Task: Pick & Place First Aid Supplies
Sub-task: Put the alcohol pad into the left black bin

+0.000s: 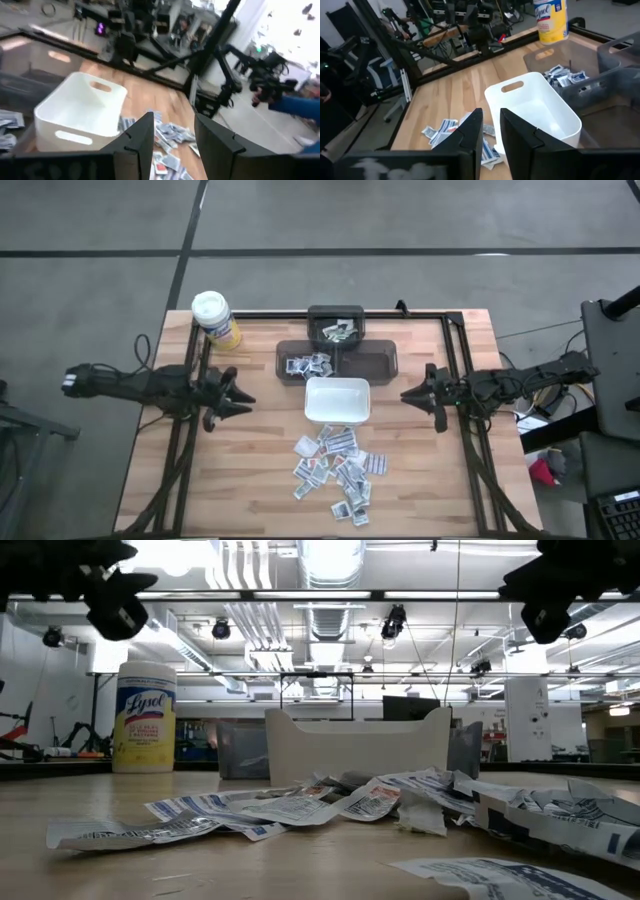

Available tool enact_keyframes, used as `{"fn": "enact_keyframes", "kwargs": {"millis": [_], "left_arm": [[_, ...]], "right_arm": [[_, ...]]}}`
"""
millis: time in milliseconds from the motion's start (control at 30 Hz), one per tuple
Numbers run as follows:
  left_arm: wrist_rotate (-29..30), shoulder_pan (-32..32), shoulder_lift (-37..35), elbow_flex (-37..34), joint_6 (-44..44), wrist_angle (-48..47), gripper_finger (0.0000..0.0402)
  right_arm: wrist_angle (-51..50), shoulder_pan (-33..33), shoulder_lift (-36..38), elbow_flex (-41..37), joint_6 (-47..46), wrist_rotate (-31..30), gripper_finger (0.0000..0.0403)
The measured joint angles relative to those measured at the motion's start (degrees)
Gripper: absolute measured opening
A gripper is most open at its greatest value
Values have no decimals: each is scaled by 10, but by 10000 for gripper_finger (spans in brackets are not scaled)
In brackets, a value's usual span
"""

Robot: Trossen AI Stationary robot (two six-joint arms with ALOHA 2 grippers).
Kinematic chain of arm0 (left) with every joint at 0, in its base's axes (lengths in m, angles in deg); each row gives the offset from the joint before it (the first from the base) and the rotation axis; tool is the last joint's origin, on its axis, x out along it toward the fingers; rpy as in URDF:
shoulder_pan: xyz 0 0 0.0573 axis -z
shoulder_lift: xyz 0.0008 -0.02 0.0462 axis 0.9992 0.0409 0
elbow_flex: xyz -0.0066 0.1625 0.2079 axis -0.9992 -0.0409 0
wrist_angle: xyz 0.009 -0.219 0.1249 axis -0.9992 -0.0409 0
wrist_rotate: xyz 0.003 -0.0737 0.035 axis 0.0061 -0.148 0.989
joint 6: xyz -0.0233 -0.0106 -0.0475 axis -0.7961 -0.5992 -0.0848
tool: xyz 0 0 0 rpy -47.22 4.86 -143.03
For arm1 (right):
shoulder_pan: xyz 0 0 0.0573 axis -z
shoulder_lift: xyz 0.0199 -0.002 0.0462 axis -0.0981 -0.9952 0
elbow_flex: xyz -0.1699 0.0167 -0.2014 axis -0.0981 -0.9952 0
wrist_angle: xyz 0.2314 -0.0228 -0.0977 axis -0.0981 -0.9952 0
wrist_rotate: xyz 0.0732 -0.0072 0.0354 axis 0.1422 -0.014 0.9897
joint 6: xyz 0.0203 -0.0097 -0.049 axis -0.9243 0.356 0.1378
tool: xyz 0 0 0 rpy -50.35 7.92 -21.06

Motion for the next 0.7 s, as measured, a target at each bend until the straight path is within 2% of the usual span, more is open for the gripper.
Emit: {"fn": "enact_keyframes", "kwargs": {"millis": [167, 433, 700], "left_arm": [[-36, 2, 112, 102, -1, -96, 136], [-36, 25, 303, 276, -7, -252, 136], [-35, 70, 480, 415, -69, -298, 136]], "right_arm": [[25, 0, 18, -24, 3, 0, 73], [27, 0, 73, -54, 8, 45, 83], [24, 0, 144, -81, 11, 81, 78]]}}
